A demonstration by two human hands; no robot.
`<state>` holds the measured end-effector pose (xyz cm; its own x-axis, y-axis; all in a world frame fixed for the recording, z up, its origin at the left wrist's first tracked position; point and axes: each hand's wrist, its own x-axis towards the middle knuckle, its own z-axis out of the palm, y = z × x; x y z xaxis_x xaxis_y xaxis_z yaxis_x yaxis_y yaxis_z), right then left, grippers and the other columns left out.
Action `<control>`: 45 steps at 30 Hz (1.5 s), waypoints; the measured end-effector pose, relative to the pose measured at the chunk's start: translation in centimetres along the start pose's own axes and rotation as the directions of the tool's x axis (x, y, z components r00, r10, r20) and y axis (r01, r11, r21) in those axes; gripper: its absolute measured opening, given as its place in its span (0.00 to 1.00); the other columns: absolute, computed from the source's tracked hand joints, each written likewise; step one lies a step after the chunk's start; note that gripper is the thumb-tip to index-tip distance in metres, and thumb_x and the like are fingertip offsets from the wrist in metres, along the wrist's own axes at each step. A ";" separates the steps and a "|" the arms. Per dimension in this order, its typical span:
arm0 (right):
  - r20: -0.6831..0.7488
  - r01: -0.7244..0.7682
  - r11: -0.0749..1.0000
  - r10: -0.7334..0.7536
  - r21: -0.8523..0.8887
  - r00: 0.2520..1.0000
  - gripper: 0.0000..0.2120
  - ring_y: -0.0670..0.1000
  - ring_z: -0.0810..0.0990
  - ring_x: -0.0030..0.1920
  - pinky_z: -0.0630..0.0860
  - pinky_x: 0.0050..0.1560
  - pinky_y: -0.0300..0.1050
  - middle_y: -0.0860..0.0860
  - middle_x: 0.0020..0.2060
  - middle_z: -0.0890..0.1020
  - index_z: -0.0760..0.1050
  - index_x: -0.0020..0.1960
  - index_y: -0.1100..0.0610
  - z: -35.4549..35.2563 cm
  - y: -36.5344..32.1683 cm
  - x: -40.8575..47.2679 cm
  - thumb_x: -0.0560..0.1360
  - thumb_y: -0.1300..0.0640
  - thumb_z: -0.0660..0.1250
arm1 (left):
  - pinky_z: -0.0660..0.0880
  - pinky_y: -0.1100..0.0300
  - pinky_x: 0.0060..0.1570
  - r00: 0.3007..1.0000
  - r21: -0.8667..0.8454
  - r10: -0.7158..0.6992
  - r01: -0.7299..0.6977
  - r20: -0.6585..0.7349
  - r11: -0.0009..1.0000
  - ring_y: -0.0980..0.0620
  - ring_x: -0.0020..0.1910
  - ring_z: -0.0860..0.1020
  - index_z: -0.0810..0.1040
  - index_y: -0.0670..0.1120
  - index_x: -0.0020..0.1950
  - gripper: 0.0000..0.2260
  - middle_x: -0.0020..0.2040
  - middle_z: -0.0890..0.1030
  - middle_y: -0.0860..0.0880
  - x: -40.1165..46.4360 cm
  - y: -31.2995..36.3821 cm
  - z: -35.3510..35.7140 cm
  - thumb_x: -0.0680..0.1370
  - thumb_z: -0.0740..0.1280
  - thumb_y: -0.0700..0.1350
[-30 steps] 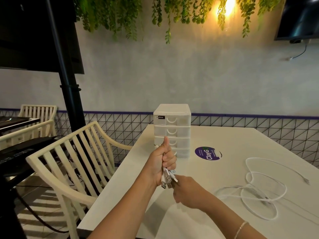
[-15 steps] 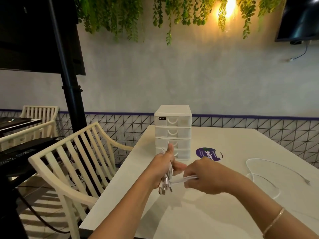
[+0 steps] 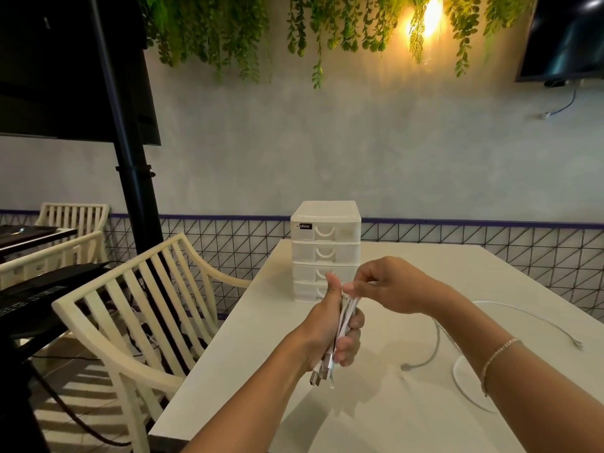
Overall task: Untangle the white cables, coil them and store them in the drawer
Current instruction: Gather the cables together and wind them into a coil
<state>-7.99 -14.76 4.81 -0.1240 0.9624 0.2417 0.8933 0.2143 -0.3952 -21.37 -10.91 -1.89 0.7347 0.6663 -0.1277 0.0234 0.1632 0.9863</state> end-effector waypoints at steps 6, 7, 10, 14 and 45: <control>0.016 -0.014 1.000 0.013 0.026 1.000 0.15 0.45 0.67 0.30 0.65 0.34 0.38 0.47 0.27 0.71 0.74 0.35 0.55 0.1 0.8 0.7 0.77 0.49 0.62 | 0.61 0.69 0.20 0.990 -0.093 0.037 -0.024 0.138 0.995 0.57 0.15 0.60 0.63 0.46 0.33 0.27 0.17 0.61 0.53 -0.1 -0.1 -0.4 0.66 0.50 0.72; 0.007 -0.007 1.000 0.007 0.012 1.000 0.17 0.44 0.66 0.29 0.64 0.33 0.37 0.46 0.26 0.70 0.71 0.32 0.54 0.1 0.9 0.7 0.78 0.49 0.61 | 0.60 0.69 0.20 0.990 -0.083 0.036 -0.025 0.136 0.996 0.57 0.16 0.60 0.62 0.46 0.34 0.26 0.17 0.61 0.53 -0.2 0.0 -0.3 0.66 0.51 0.70; -0.042 0.004 1.000 -0.003 0.025 0.999 0.22 0.44 0.67 0.24 0.63 0.28 0.32 0.44 0.18 0.69 0.65 0.26 0.51 0.2 0.8 1.1 0.78 0.47 0.61 | 0.60 0.70 0.19 0.991 -0.084 0.038 -0.027 0.128 0.996 0.58 0.15 0.60 0.62 0.46 0.34 0.25 0.17 0.60 0.53 -0.2 0.2 -0.3 0.66 0.51 0.70; -0.175 0.042 0.995 -0.026 0.090 0.984 0.23 0.43 0.67 0.21 0.63 0.25 0.32 0.43 0.15 0.68 0.66 0.22 0.50 0.3 1.3 1.5 0.74 0.51 0.68 | 0.60 0.70 0.20 0.989 -0.156 0.034 -0.012 0.141 0.988 0.57 0.15 0.60 0.63 0.46 0.34 0.27 0.17 0.60 0.53 0.0 0.2 0.0 0.67 0.47 0.71; -0.312 0.003 0.698 0.316 0.716 0.896 0.28 0.46 0.58 0.19 0.60 0.26 0.38 0.46 0.16 0.61 0.59 0.22 0.55 0.3 -1.1 4.6 0.65 0.50 0.76 | 0.60 0.72 0.20 0.935 -0.226 0.097 -0.018 0.341 0.974 0.59 0.14 0.61 0.65 0.49 0.24 0.27 0.15 0.62 0.54 0.0 -0.4 1.4 0.74 0.50 0.67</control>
<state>-9.66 -10.54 6.05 0.3060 0.8779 0.3682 0.3143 0.2719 -0.9096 -20.37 -11.98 -2.13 0.9203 0.3910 0.0115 -0.1439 0.3112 0.9394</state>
